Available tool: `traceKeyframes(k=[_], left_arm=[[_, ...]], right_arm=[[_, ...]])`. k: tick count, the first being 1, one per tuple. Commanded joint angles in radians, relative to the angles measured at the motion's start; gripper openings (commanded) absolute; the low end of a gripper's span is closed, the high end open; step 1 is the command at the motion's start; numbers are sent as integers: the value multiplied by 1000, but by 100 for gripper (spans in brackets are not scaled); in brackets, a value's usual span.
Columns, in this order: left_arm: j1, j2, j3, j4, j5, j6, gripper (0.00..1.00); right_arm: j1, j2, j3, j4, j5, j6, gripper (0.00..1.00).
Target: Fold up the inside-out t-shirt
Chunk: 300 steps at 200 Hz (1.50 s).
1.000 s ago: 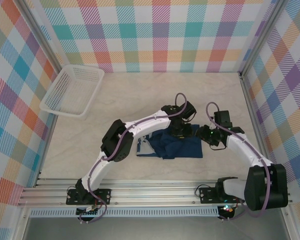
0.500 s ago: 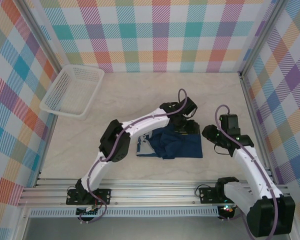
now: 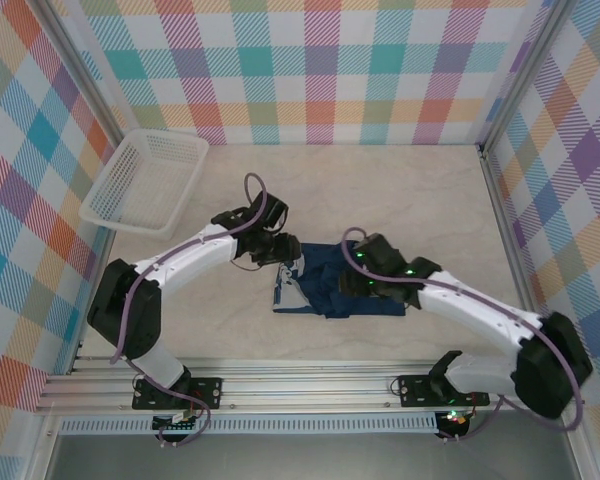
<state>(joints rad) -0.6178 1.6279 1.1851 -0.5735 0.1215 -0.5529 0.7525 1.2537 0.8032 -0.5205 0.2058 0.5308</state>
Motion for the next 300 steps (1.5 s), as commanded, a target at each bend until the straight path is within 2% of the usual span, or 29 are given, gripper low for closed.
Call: traceKeyframes(k=[1,56,77,101,116,152,189,203,216,247,273,300], left_arm=[[0,7,-38,36,-10,18,53],[0,65,-87,90,6,13,53],[1,69,-105,101,10,13,53],[0,64,-121,109,12,19,53],[-2,58,-128,110,13,26,53],[-2,56,-139,108,10,47,54],[-9,42,-149,121,35,63,54],[-16,37,-155,124,41,75,54],[-20,34,-161,124,38,81,55],[-35,16,-169,119,33,89,55],[-63,-10,-177,121,23,104,55],[-82,-26,-189,142,25,100,55]], right_arm=[[62,114,77,-14,190,-22,72],[85,348,158,-78,330,-54,77],[33,348,146,-137,326,-24,72],[-71,282,90,-171,250,8,57],[-137,217,42,-177,190,33,52],[-248,40,-74,-159,60,97,52],[-253,-163,-113,-186,57,132,52],[-252,-249,-143,-126,19,99,54],[-251,-282,-165,-33,-59,41,60],[-232,-147,-84,-14,-63,-21,65],[-156,-22,5,-17,26,-91,71],[-150,116,74,-27,80,-172,74]])
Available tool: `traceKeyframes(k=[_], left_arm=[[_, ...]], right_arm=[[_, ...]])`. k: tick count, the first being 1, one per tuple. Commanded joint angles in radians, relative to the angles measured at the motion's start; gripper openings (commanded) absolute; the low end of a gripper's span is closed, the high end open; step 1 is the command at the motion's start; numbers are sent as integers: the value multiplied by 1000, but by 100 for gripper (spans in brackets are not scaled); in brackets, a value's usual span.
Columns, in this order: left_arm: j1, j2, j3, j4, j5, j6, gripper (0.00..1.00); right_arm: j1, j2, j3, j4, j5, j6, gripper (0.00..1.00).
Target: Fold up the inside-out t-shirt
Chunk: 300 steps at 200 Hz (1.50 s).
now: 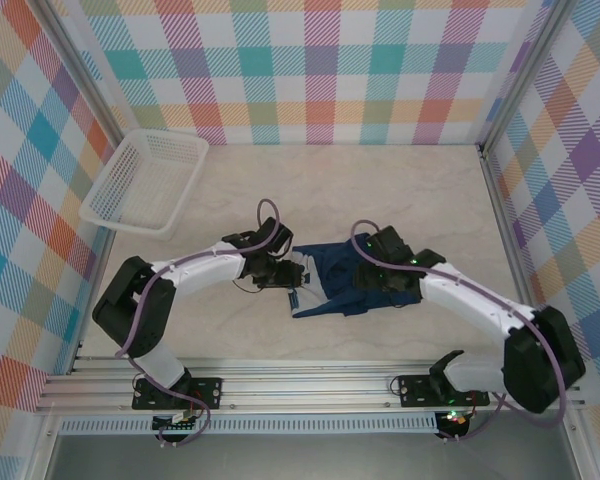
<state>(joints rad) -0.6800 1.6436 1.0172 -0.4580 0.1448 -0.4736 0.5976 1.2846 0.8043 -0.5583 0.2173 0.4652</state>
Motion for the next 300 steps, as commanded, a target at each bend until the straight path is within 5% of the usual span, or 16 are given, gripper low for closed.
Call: traceKeyframes(k=[1,35,59,102,152,183,235,271,300], left_arm=[[-20,-42,-21,26,2,21,55],[-53,-52,-32,62,27,26,55],[-83,-62,-59,148,99,26,54],[-153,-67,-89,266,146,52,54],[-200,26,-49,298,163,99,54],[-215,78,-32,304,182,118,54],[-228,89,-33,261,176,162,53],[-231,69,-72,257,194,202,54],[-233,74,-77,268,202,201,54]], right_arm=[[5,89,76,10,71,-109,74],[4,238,132,-22,110,-151,71],[-9,242,142,-17,118,-139,51],[-88,138,71,-24,9,-49,20],[-202,-61,-80,-19,-76,101,9],[-255,-151,-178,11,-117,202,12],[-261,-258,-232,-44,-57,277,35],[-259,-376,-236,35,-81,167,48],[-259,-259,-165,53,-74,81,58]])
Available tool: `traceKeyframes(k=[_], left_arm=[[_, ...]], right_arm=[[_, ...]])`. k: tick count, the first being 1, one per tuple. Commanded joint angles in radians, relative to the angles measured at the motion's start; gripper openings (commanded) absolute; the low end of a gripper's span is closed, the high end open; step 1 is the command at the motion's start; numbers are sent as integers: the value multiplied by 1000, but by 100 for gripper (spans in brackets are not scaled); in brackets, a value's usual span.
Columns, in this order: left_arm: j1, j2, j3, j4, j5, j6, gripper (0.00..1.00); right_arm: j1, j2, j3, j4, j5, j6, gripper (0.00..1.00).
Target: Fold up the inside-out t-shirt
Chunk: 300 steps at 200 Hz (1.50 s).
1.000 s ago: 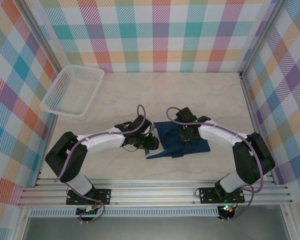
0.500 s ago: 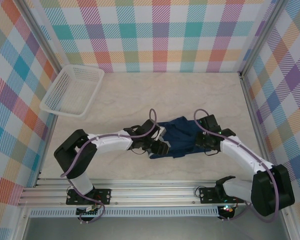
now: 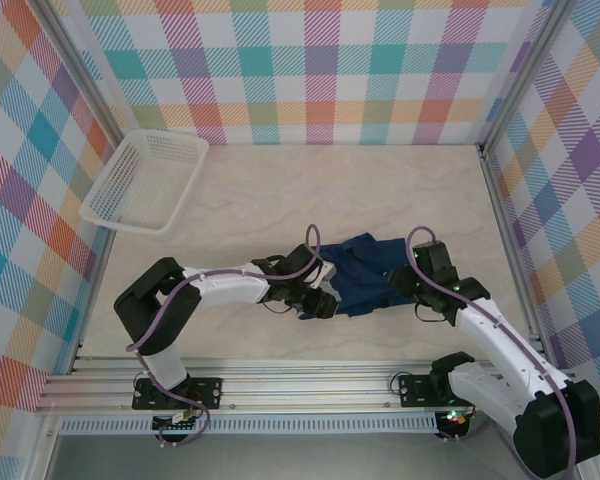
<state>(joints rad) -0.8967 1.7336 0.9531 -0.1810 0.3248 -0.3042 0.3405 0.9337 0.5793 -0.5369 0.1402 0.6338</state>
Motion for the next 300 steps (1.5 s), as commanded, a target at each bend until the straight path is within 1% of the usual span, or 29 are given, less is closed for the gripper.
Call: traceKeyframes(k=[1,17,34,40,62,82,99,120,131,141,150,162,178,188,205,230,250,271,285,300], left_arm=[[-16,-17,-13,-9,22,32,54],[-18,-13,-6,-13,19,34,53],[-19,-14,2,-17,19,36,54],[-19,-16,4,-17,19,38,54],[-24,-12,10,-30,17,48,54],[-34,-10,8,-38,14,63,54],[-42,-5,6,-41,17,72,54],[-47,5,8,-49,18,80,54],[-47,12,13,-57,16,86,54],[-48,16,16,-64,14,92,54],[-48,20,18,-64,14,96,54],[-49,23,19,-64,14,99,54],[-50,24,28,-67,17,100,54],[-51,20,36,-68,21,100,54],[-53,4,54,-73,27,100,54],[-53,-49,75,-74,21,96,56],[-51,-117,79,-67,-29,94,58],[-28,-163,75,-61,-130,85,63],[10,-156,79,-55,-167,62,66],[74,-105,101,-51,-145,30,66]], right_arm=[[-1,101,62,30,5,-89,58],[-5,206,110,5,36,-111,60],[-13,274,135,33,35,-146,59],[-14,284,137,49,21,-154,55],[-20,285,139,53,3,-150,32],[-44,252,120,3,32,-130,20],[-78,183,72,-5,34,-92,12],[-97,71,3,16,35,-33,8],[-101,26,-23,17,47,6,8],[-104,-13,-53,26,51,44,11],[-106,-27,-76,29,57,79,16],[-106,-26,-104,36,65,112,19],[-113,4,-116,37,76,134,31],[-118,24,-107,25,87,144,35],[-120,29,-85,-8,116,144,37],[-115,-44,-60,-16,122,88,41],[-67,-91,-37,-13,125,29,44],[15,-67,-1,-19,126,11,46],[61,-16,15,-3,79,20,46],[92,46,16,41,4,52,46]])
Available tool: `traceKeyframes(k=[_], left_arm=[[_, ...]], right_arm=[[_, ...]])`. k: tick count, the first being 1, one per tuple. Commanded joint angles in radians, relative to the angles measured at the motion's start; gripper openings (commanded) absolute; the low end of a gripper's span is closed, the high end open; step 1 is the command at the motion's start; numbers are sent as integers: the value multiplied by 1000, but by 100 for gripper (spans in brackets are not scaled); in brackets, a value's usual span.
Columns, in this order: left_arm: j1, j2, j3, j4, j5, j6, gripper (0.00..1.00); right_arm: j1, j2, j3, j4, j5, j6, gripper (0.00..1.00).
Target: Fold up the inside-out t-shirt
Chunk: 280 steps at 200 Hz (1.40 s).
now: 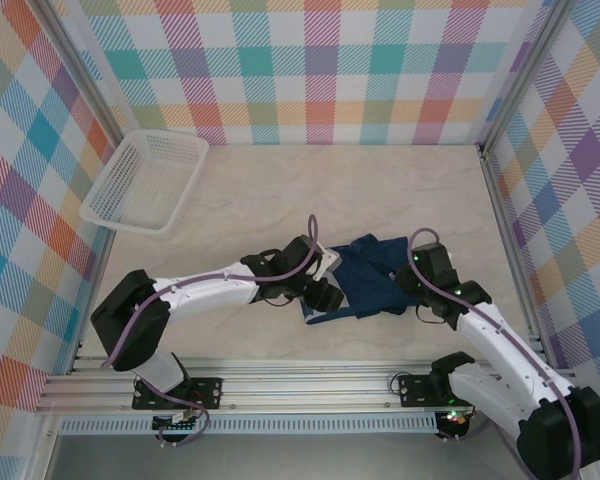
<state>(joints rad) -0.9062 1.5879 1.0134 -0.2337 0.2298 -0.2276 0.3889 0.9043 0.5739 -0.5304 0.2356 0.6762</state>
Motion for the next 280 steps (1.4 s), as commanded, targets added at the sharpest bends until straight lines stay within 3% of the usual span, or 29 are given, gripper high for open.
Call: traceKeyframes(k=[1,11,46,92,127,149,177,194,207,226,251,280], left_arm=[[87,45,44,2,-47,-49,66],[120,100,81,-13,-22,-62,66],[151,267,199,-106,34,-45,64],[150,277,141,-145,104,-5,63],[104,172,-29,-92,145,-58,64],[22,54,-143,-22,141,-100,65],[-48,-125,-242,62,107,-119,67],[-38,-252,-279,73,5,-102,69],[7,-332,-295,68,-44,-90,69],[154,-384,-313,63,-45,-108,71],[380,-326,-314,101,78,-166,70],[440,-186,-244,130,141,-167,67]], right_arm=[[44,80,22,38,-95,13,46],[47,125,16,77,-146,43,46],[8,265,37,139,-141,21,48],[-107,503,129,200,-242,-83,48],[-105,691,248,290,-408,-160,48],[-34,809,382,297,-544,-262,47],[44,867,512,230,-569,-360,47],[42,817,516,215,-546,-393,47],[42,770,510,198,-548,-402,48],[49,699,462,189,-586,-371,48],[109,631,379,199,-629,-314,48],[161,623,309,247,-678,-219,48]])
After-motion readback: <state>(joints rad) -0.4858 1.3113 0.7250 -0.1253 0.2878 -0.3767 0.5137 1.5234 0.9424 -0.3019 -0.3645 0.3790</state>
